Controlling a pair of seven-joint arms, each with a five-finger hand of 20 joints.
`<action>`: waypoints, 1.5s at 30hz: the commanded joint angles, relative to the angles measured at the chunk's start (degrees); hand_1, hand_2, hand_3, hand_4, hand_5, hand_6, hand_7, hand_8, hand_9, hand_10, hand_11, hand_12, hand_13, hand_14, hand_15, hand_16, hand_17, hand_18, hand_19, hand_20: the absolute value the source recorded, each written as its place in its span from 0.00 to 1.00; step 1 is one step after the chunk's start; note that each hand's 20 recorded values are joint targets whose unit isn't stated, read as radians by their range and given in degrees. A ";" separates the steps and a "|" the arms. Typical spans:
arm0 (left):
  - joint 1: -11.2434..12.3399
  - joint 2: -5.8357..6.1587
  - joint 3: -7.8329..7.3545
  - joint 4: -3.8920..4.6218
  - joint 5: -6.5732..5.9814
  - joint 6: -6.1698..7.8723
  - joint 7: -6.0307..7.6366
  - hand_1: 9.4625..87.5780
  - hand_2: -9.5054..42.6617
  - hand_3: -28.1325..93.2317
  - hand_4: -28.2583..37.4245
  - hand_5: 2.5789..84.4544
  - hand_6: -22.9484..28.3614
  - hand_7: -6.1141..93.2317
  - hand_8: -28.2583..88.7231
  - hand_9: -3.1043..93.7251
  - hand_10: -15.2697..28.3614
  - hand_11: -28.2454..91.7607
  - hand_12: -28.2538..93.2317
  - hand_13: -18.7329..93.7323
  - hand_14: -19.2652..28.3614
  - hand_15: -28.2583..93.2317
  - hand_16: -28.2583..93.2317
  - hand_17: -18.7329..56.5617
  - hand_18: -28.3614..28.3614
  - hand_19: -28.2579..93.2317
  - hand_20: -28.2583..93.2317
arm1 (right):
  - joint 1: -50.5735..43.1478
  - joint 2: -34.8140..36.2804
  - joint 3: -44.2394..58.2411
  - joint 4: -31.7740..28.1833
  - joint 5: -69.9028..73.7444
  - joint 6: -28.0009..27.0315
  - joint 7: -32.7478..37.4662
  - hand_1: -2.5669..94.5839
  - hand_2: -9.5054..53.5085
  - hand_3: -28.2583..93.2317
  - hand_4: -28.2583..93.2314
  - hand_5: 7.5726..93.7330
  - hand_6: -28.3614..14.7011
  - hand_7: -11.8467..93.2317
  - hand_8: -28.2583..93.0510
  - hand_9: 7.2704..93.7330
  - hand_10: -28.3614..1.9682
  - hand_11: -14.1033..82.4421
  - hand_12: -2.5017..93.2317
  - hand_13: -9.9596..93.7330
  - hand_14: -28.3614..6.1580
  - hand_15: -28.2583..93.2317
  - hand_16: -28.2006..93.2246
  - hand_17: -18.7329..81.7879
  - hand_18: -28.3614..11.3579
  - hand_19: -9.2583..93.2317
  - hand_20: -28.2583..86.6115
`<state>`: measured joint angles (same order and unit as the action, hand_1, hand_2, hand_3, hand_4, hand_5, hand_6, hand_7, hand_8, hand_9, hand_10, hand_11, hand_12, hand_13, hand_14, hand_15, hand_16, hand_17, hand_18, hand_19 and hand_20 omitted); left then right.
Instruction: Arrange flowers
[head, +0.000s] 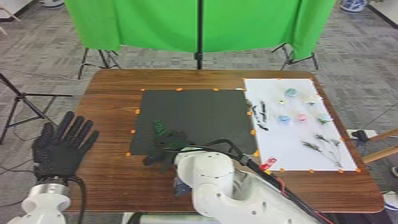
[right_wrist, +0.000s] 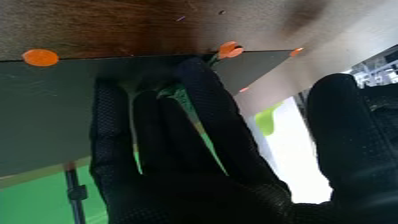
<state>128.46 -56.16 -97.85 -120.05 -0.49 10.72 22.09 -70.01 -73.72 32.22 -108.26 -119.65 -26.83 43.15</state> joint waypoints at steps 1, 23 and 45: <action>2.23 -1.64 -1.38 0.09 0.08 -1.35 0.06 0.23 0.43 0.84 0.00 0.46 0.56 0.21 0.15 0.39 0.66 0.40 0.31 0.40 0.67 0.46 0.19 0.20 0.69 0.40 0.32 | -0.34 5.44 1.41 -3.19 4.57 3.82 1.96 0.26 0.28 0.81 0.08 0.68 0.55 0.24 0.15 0.26 0.00 0.22 0.12 0.21 0.03 0.58 0.24 0.26 0.02 0.72 0.39; 4.10 -3.69 -1.99 -0.81 2.93 -3.20 1.31 0.22 0.43 0.83 0.00 0.44 0.56 0.21 0.15 0.38 0.66 0.39 0.31 0.39 0.68 0.45 0.19 0.20 0.69 0.41 0.32 | -14.78 26.50 39.15 -10.55 1.83 15.36 11.61 0.33 0.15 0.82 0.08 0.54 0.41 0.21 0.17 0.40 0.01 0.23 0.15 0.34 0.03 0.58 0.25 0.30 0.00 0.73 0.35; 3.41 -3.04 -1.27 -0.80 0.08 -2.13 2.05 0.22 0.41 0.84 0.00 0.45 0.55 0.21 0.15 0.38 0.65 0.39 0.31 0.39 0.68 0.46 0.19 0.20 0.69 0.40 0.32 | -34.97 26.48 60.35 -13.27 7.21 9.31 21.27 0.42 0.00 0.80 0.02 0.58 0.41 0.21 0.18 0.52 0.09 0.27 0.20 0.46 0.11 0.58 0.30 0.33 0.00 0.73 0.41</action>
<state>131.26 -59.36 -99.96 -121.11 1.95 7.55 23.47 -101.48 -46.05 91.46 -121.55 -113.57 -18.18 62.84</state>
